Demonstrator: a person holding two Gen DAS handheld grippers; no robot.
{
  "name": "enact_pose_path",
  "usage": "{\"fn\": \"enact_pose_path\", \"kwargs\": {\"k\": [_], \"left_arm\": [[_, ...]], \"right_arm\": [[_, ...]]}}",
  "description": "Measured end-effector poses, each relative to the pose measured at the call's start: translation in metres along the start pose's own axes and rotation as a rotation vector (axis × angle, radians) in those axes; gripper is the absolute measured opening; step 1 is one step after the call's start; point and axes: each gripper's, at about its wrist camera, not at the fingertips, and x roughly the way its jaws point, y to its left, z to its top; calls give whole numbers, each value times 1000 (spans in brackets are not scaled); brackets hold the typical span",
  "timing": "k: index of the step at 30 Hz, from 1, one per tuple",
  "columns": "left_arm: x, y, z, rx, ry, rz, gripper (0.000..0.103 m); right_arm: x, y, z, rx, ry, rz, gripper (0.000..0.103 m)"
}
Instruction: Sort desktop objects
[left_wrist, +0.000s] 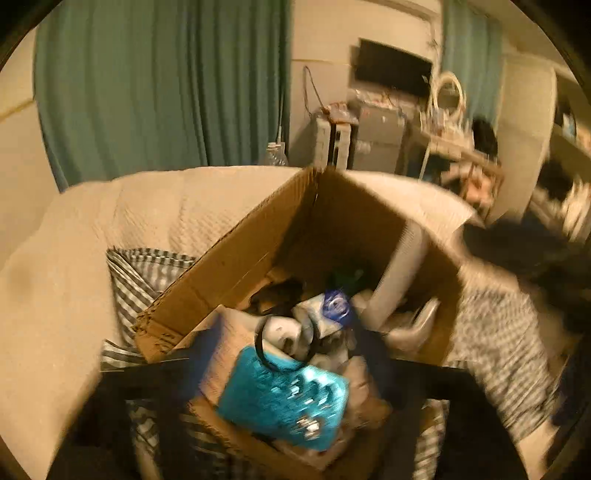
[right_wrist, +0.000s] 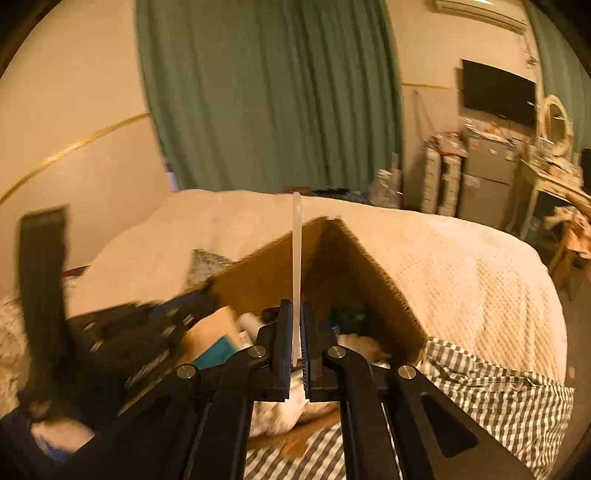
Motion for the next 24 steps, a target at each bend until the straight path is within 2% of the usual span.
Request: {"fn": "enact_pose_path", "kwargs": {"k": [2, 3, 6, 7, 9, 11, 14, 16, 18, 20, 24], "left_arm": [[-5, -3, -10, 32, -33, -7, 92], [-4, -4, -12, 35, -28, -13, 92], [-18, -8, -16, 30, -27, -34, 92], [-28, -8, -14, 17, -52, -43, 93], [-44, -8, -9, -17, -95, -53, 103], [-65, -8, 1, -77, -148, -35, 103], [-95, -8, 12, -144, -210, -53, 103], [-108, -14, 9, -156, -255, -25, 103], [-113, -23, -7, -207, -301, 75, 103], [-110, -27, -22, -235, -294, 63, 103], [-93, -33, -50, -287, -195, 60, 103]], "right_arm": [[8, -3, 3, 10, 11, -34, 91], [7, -6, 1, 14, -3, -38, 98], [-8, -18, -4, 28, -37, -48, 98], [-13, -23, -6, 35, -36, -69, 98], [-34, -33, -18, 51, -52, -104, 98], [-53, -39, -28, 51, -57, -134, 98], [-74, -44, -34, 26, -56, -224, 99], [-86, -47, -33, 26, -60, -255, 101], [-98, -50, -36, 47, -67, -281, 103], [-103, -52, -46, 75, -70, -312, 103], [-98, -57, -81, 146, -26, -342, 103]]}}
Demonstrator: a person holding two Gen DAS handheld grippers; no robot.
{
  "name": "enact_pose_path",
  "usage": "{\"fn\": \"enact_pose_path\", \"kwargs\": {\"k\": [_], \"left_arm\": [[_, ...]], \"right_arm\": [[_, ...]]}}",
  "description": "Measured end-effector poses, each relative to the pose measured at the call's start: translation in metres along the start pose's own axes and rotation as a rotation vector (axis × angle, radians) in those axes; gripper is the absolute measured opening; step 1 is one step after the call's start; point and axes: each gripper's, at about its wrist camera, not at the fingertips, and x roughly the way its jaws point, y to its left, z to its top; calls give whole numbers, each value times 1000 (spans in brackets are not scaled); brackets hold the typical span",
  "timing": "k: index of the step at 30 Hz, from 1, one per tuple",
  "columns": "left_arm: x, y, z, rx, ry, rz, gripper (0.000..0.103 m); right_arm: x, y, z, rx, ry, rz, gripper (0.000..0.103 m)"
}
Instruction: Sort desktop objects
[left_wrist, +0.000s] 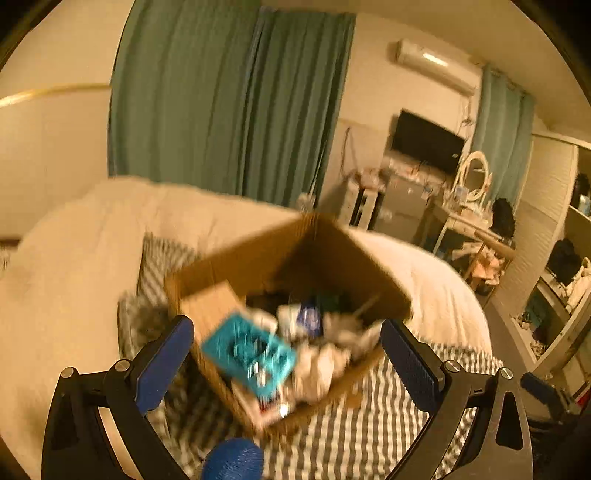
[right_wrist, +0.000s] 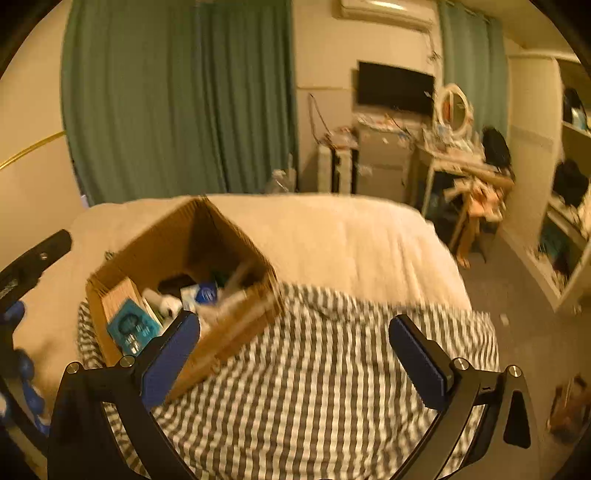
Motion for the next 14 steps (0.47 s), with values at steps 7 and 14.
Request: {"fn": "enact_pose_path", "kwargs": {"k": [7, 14], "left_arm": [[7, -8, -18, 37, 69, -10, 103], [6, -16, -20, 74, 80, -37, 103]], "right_arm": [[8, -5, -45, 4, 81, -29, 102], [9, -6, -44, 12, 87, -8, 103]]}}
